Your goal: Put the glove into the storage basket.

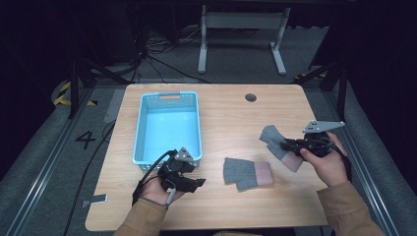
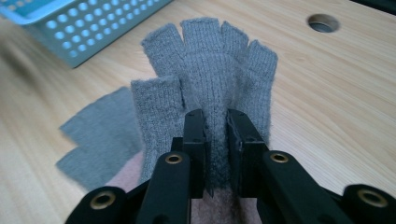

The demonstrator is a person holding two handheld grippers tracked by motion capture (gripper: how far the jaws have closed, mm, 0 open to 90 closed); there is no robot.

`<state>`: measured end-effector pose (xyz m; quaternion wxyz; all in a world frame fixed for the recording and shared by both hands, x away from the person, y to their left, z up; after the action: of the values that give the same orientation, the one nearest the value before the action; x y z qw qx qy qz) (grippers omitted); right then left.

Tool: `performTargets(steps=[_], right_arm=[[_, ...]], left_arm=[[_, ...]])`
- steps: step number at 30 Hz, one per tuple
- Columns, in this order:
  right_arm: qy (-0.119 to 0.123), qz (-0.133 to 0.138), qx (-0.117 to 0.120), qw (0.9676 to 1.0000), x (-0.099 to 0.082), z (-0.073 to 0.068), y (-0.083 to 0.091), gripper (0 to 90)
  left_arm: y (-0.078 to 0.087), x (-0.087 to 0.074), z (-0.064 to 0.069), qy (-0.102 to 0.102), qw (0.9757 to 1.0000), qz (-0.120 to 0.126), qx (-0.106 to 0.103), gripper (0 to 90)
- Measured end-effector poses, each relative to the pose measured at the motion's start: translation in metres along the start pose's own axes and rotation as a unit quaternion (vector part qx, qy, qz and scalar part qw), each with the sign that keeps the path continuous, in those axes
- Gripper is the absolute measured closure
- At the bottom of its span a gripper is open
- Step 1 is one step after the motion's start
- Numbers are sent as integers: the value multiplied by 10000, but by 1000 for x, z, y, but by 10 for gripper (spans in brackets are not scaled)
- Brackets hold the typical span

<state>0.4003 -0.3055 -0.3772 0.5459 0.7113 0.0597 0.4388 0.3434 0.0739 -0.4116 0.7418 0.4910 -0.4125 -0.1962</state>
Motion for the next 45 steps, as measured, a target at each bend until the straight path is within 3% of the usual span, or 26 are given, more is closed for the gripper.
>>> performTargets(steps=[2, 12, 18, 26, 28, 29, 30, 35, 40, 45], right_arm=[[243, -48, 115, 9996, 3, -8, -2, 792], [750, -195, 391, 9962, 8, -29, -13, 786], [1206, -286, 634, 9903, 12, -46, -22, 783], [1552, -379, 823, 9837, 13, -58, -35, 778], [1595, -382, 829, 9830, 13, -59, -37, 778], [1708, -432, 846, 9807, 14, -63, -42, 777], [1745, -449, 847, 9800, 13, -64, -44, 777], [2002, -616, 811, 9745, 11, -71, -59, 772], [2081, -744, 826, 9718, 9, -74, -70, 771], [2056, -803, 848, 9717, 6, -74, -77, 769]], left_arm=[[0, 0, 0, -23, 10000, 12, 6, 408], [2, 3, 3, -94, 9997, 233, 65, 412], [-3, 5, 5, -45, 9996, 263, -62, 449], [-7, 7, 9, -1, 9997, 228, -104, 475], [-7, 8, 9, 17, 9996, 211, -168, 510], [-9, 9, 9, 54, 9990, 226, -370, 525], [-10, 9, 9, 95, 9988, 232, -423, 531], [-14, 12, 15, -13, 9990, 258, -367, 540], [-17, 13, 18, -110, 9992, 323, -225, 526], [-20, 13, 16, -7, 9989, 432, -164, 522]])
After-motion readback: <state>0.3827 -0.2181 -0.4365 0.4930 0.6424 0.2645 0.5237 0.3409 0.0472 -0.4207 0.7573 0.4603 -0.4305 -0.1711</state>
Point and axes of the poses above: each handheld gripper's, and its own axes: y roughly backward along the jaws, x roughly out of its top, z roughly to its right, the point moved 3 cm from there along -y, roughly forward along the jaws, and after that the axes turned 15 degrees about -z, right-handed, at the moved point
